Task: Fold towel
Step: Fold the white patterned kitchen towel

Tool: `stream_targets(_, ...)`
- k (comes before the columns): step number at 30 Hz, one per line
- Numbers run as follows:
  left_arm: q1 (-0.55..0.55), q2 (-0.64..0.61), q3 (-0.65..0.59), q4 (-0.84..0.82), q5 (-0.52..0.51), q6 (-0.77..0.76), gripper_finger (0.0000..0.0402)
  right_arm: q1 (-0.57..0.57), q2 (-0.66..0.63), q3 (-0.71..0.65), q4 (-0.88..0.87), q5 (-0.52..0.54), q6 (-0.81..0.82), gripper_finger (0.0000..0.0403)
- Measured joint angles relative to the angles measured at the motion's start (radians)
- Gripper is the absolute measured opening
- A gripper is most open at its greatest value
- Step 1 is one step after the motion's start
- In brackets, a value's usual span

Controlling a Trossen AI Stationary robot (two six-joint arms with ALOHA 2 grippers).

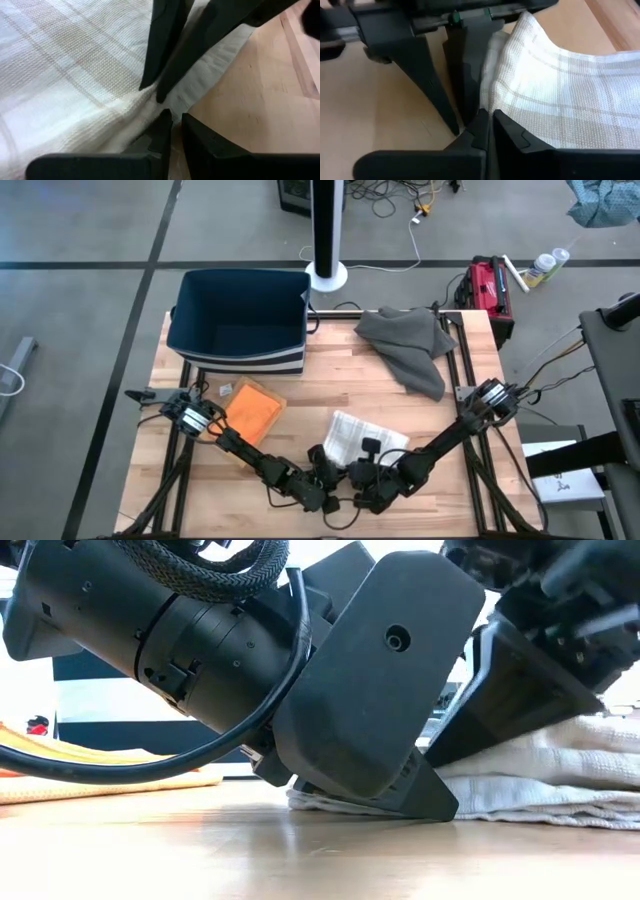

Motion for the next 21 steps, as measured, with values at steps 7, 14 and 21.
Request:
stream_targets(7,0.0,0.0,0.0,0.0,0.0,0.0,0.0039,0.017,0.0,0.038,-0.014,-0.001,-0.006,0.0004)
stream_targets(14,0.0,0.0,0.0,0.0,0.0,0.0,0.0039,0.018,0.0,0.035,-0.032,-0.053,0.011,0.0004)
stream_targets(21,0.0,0.0,0.0,0.0,0.0,0.0,0.0039,0.019,0.0,0.032,-0.035,-0.075,0.01,0.0004)
